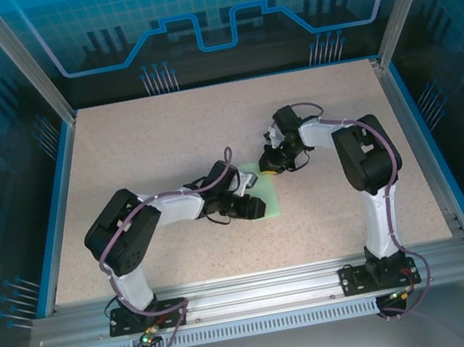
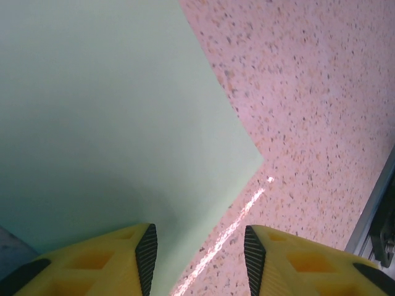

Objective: Fold a paper plane with a square sheet of paper (fold left side to right side)
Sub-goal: First fold the square sheet of paper in half at the center of the table.

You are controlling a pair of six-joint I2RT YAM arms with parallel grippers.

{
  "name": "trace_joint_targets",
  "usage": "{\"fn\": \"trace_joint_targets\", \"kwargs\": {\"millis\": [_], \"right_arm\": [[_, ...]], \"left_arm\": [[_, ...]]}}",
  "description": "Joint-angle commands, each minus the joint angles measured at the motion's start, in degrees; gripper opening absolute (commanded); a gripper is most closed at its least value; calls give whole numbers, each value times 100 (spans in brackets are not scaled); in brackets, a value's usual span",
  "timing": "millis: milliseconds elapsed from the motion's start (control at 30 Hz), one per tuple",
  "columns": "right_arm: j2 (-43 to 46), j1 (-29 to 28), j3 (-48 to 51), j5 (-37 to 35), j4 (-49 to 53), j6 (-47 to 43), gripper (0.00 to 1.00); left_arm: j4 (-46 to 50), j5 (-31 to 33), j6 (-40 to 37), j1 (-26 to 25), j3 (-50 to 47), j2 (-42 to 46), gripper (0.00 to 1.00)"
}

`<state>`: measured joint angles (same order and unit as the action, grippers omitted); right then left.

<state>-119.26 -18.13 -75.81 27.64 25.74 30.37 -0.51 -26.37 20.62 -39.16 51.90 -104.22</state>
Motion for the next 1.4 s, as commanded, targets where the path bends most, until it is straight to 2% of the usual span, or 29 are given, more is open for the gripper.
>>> {"fn": "trace_joint_targets", "kwargs": {"millis": [0,500,733,967,1133,1367], "right_arm": [[-159,-40,115,-641,661,-66,10],[-196,-48,84,-598,666,-75,10],[-169,-51,119,-568,648,-84,11],[-130,-68,128,-567,661,-92,11],[-106,-70,119,-591,687,-101,11],[-104,-68,119,-598,706,-119,11]], "left_arm": [[369,-64,-177,-114,-191,130,46],[89,-114,33,-288,-952,744,46],[216,-82,30,-123,-546,1329,48],[276,-21,70,374,208,469,48],[446,-79,-58,398,721,-127,48],[385,-52,-23,362,447,-355,48]]}}
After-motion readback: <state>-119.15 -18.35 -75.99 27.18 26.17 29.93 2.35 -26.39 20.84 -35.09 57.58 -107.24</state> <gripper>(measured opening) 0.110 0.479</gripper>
